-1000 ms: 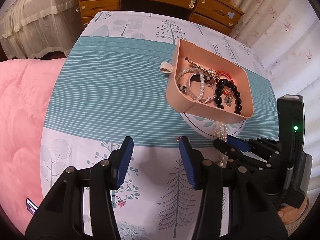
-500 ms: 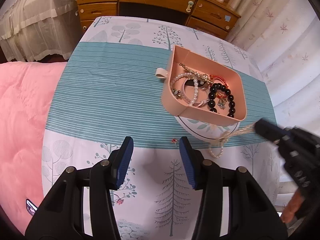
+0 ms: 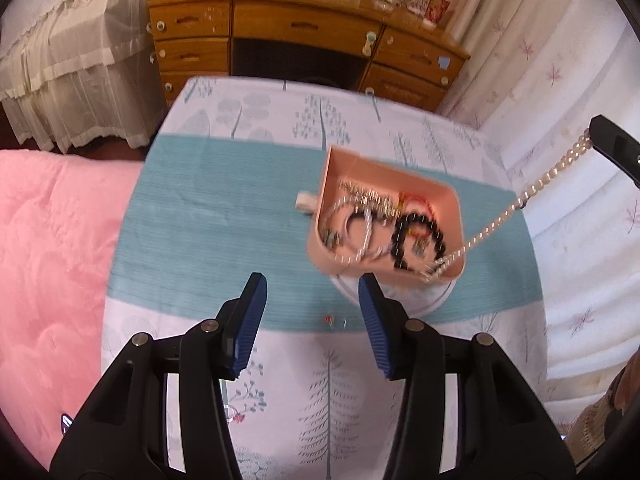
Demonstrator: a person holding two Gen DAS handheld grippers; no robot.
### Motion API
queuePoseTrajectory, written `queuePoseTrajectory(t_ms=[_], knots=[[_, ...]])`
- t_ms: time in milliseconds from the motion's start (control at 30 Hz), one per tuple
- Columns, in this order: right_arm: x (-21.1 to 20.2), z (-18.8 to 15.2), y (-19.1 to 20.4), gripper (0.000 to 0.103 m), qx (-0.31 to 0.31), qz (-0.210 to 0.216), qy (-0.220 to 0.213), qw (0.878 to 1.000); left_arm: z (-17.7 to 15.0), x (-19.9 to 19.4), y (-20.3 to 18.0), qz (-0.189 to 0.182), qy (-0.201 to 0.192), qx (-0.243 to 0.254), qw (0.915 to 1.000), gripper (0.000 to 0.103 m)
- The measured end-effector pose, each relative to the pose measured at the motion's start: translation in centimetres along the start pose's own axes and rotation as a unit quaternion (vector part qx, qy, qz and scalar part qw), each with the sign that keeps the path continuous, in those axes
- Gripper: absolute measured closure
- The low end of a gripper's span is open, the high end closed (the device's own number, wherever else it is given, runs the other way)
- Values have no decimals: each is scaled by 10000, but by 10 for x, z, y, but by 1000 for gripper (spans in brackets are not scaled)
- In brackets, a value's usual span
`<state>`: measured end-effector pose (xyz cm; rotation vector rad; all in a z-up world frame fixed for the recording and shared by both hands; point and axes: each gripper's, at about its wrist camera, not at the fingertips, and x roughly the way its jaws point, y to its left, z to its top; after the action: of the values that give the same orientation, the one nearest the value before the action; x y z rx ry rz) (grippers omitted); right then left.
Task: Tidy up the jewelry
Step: 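Lift the pearl necklace into the pink tray and open the right tool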
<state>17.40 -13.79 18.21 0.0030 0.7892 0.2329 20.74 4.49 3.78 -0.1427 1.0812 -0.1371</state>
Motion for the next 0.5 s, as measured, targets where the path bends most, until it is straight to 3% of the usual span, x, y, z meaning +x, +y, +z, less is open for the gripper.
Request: queuePoseTrajectory(t_ms=[200,400,500], knots=[[-5,21,-17,98,163,-235,-148,9995,15,-4,-4,21,-117,-34,9999,58],[52,5,-35,98,303,-227,537,9978,8,17,-6,113,128,62,9998,58],[78,-10,-38,91,245,-393,812,9956,4,27,-5,141,217,65,9996,58]])
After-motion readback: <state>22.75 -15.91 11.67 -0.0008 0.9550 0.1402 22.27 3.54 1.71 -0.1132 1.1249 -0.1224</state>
